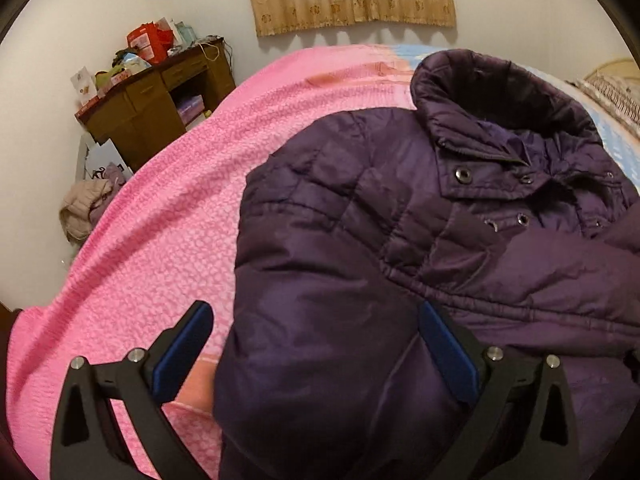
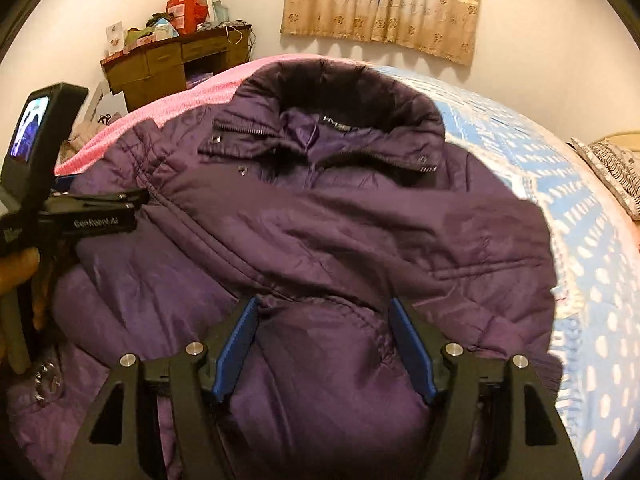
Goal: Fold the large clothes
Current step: 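Release the sleeve with the left tool and withdraw both tools, then move both tools to the dark collar of the purple jacket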
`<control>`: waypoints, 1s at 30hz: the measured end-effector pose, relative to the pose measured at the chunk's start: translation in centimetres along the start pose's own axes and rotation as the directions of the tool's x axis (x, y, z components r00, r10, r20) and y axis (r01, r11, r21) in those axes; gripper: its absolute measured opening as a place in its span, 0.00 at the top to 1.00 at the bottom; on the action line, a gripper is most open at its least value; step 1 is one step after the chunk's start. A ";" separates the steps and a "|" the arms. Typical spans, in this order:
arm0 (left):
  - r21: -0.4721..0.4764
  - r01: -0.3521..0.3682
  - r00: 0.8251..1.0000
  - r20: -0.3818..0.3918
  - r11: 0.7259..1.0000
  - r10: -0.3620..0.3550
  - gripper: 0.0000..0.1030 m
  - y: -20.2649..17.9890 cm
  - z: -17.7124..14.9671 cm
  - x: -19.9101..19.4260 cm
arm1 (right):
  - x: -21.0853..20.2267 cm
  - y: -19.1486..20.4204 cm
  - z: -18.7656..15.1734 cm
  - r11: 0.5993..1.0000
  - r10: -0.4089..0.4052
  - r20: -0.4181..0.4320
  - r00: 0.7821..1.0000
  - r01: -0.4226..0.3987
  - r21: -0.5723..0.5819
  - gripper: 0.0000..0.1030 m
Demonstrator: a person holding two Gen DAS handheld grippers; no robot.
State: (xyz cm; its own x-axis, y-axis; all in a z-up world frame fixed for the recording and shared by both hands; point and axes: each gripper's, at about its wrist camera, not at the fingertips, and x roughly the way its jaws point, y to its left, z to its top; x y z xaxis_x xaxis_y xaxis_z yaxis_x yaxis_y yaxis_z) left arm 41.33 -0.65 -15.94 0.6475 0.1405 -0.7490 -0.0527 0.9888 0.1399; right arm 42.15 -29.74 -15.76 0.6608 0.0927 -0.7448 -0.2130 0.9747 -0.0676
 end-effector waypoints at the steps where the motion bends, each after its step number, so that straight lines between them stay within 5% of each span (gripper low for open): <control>1: -0.006 0.010 1.000 -0.001 1.000 -0.010 0.00 0.2 0.0 0.2 | 0.2 -0.2 0.0 1.000 0.005 -0.003 1.000 -0.005 0.006 0.32; 30: -0.071 0.091 0.996 -0.013 0.993 -0.093 0.00 1.3 -0.6 0.5 | 1.6 -0.2 0.0 1.000 0.018 -0.035 0.999 -0.017 0.024 0.29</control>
State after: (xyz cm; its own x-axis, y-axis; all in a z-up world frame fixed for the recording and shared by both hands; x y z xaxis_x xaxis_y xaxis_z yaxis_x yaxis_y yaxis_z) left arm 41.17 0.76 -16.51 0.6398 0.0491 -0.7670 -0.0473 0.9986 0.0245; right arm 43.21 -29.78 -16.92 0.6311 0.1034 -0.7688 -0.2068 0.9776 -0.0383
